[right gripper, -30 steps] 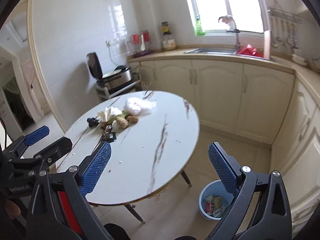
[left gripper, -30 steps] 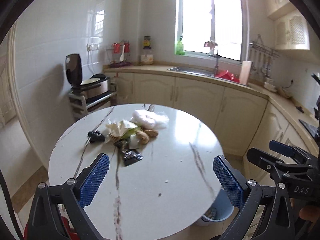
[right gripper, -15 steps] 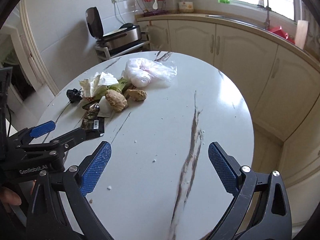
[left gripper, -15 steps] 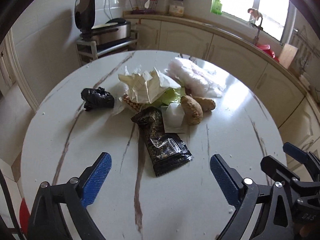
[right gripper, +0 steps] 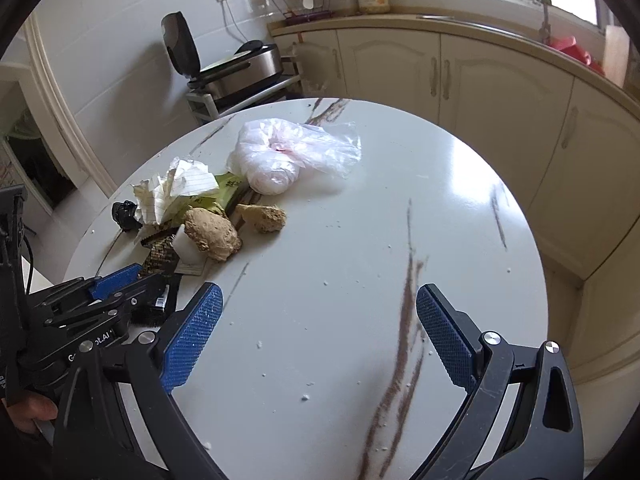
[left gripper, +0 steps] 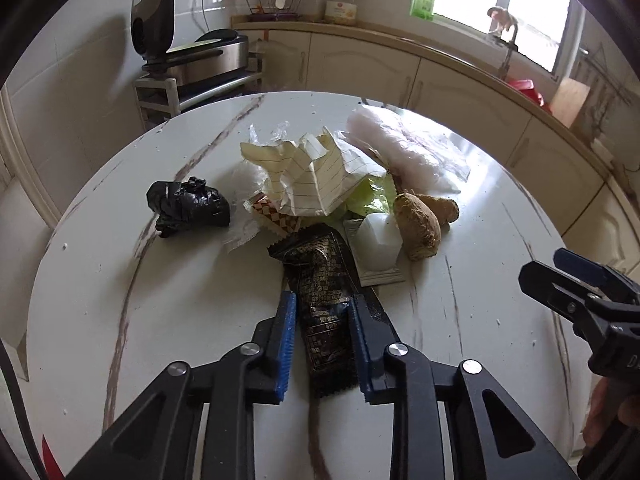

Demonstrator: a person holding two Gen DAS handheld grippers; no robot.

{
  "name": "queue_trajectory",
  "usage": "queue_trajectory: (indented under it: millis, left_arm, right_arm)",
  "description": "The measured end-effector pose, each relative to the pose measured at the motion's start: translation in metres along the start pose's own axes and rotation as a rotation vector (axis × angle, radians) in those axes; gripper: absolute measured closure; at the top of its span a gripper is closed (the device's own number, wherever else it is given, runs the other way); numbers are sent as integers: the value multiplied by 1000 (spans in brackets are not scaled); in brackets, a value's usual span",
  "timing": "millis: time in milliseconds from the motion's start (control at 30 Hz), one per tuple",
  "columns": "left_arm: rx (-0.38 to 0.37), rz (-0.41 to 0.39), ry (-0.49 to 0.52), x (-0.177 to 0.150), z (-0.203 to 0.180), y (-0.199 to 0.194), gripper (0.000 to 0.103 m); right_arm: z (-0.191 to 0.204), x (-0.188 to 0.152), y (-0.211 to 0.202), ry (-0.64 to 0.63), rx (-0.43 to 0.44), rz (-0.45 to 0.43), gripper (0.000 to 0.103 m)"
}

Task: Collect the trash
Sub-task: 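Grasp the dark snack wrapper with the left tool while the right tool grasps the ginger root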

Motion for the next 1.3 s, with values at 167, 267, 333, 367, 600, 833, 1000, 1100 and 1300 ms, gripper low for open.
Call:
queue_trajectory:
  millis: [167, 267, 333, 367, 600, 833, 1000, 1100, 1300]
  left_arm:
    - [-39, -3, -41, -9, 36, -10, 90]
    - [-46, 3, -39, -18, 53, -23, 90]
    - [-58, 9, -28, -25, 59, -35, 90]
    - [-65, 13, -27, -26, 63, -39, 90]
    - [-64, 0, -34, -26, 69, -57, 71]
    - [-23, 6, 24, -28, 41, -44, 49]
    - [62, -30, 23, -28, 44, -42, 86]
    - [34, -47, -18, -31, 47, -48, 95]
    - [0, -77, -43, -42, 36, -72, 97]
  right_arm:
    - [40, 9, 18, -91, 21, 17, 20]
    - [57, 14, 37, -120, 9, 45, 33]
    - [63, 17, 49, -120, 2, 66, 39]
    - [65, 18, 53, -122, -2, 72, 43]
    - [76, 22, 63, -170, 0, 76, 71]
    - [59, 7, 30, -126, 43, 38, 74]
    - [43, -5, 4, -79, 101, 24, 74]
    - [39, -10, -9, -69, 119, 7, 74]
    - [34, -26, -36, -42, 178, -15, 74]
Point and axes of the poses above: each gripper's, at about its wrist camera, not at the fingertips, and y roughly the way its jaws point, z to its left, x to its top, the point moved 2 cm from there along y, roughly the way its jaws point, and after that the axes turned 3 degrees about -z, right-handed, at the moved point
